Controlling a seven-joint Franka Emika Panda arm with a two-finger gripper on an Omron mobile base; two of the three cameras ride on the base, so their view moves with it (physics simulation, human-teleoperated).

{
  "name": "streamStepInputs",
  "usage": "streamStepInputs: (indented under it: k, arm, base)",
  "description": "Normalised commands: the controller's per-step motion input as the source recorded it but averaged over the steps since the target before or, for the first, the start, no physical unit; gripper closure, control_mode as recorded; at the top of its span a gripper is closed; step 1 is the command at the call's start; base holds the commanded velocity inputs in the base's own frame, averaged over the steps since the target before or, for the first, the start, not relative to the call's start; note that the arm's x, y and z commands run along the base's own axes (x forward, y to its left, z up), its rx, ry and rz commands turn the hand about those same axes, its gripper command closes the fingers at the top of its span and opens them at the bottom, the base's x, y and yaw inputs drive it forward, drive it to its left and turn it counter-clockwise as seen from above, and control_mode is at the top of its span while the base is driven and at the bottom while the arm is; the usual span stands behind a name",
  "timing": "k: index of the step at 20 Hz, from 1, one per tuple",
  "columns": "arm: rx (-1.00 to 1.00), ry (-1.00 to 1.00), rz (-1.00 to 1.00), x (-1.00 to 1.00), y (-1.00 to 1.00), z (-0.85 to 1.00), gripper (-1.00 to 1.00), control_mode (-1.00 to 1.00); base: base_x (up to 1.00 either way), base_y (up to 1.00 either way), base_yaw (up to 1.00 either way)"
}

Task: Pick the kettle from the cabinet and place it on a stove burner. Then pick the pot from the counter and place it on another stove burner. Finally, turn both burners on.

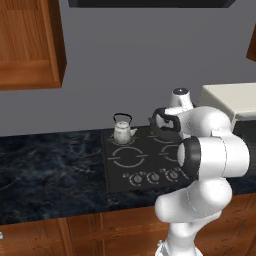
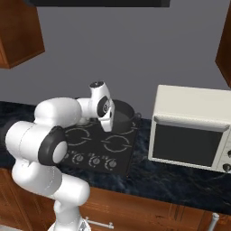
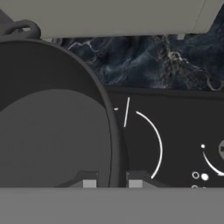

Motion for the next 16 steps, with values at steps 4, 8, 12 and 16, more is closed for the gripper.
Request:
streamStepInputs:
  k: [4, 8, 12, 16]
  arm:
    - [-0.02, 0.00, 0.00, 0.22, -0.10, -0.21, 1.00, -1.00]
    - [-0.01, 0.00, 0.00, 0.25, -0.11, -0.17, 1.00, -1.00]
    - [-0.01, 0.00, 0.00, 0.26, -0.06, -0.16, 1.00, -1.00]
    - [0.00, 0.00, 0.00, 0.23, -0.01, -0.15, 1.00, -1.00]
  base:
    - [0.00, 0.00, 0.00]
    - [0.00, 0.00, 0.00]
    - [0.00, 0.00, 0.00]
    - [0.00, 0.00, 0.00]
